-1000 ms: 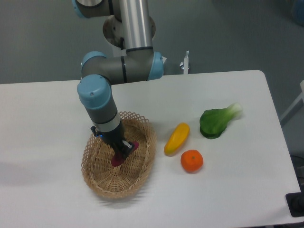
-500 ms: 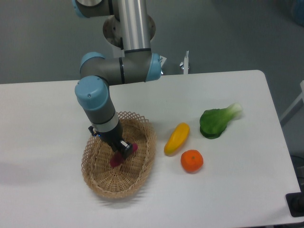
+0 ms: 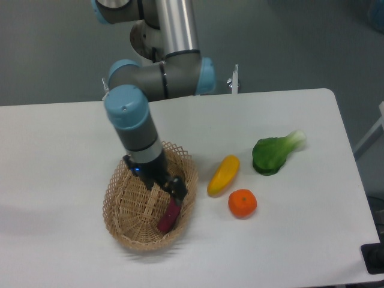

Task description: Place the sweet potato in the basket

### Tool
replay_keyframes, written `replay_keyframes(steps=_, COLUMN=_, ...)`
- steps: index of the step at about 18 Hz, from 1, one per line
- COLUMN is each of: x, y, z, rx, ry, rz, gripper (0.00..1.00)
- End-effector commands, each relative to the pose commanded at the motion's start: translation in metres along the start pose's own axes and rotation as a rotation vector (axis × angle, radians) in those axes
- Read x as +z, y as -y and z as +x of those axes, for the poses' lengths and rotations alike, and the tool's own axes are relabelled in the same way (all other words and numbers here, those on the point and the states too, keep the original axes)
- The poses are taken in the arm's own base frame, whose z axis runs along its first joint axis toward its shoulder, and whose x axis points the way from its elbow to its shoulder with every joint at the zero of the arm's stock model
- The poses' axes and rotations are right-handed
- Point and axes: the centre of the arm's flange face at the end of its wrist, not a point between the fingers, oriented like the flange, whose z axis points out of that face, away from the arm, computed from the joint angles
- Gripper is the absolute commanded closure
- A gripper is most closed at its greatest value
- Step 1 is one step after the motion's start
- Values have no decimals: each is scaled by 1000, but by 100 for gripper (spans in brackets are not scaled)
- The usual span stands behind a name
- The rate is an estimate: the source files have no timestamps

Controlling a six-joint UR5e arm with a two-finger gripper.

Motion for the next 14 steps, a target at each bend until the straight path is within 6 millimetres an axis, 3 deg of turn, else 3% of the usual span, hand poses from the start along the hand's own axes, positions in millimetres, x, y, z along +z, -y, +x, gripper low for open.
replay_keyframes(steps=3, x=-16, y=-18, z=-59, rx=-72, ry=52, rz=27, gripper=0)
replay_keyframes(steps=6, x=-22, y=-41, z=-102, rx=-138, ry=50, rz=58, gripper=0)
replay_keyframes(steps=9, x=-28, y=-69, z=-136, rx=-176, ry=32, rz=65, gripper=0)
replay_keyframes(steps=14, x=-36, y=-109, z=-178, rx=-112, ry=25, rz=66, gripper=0)
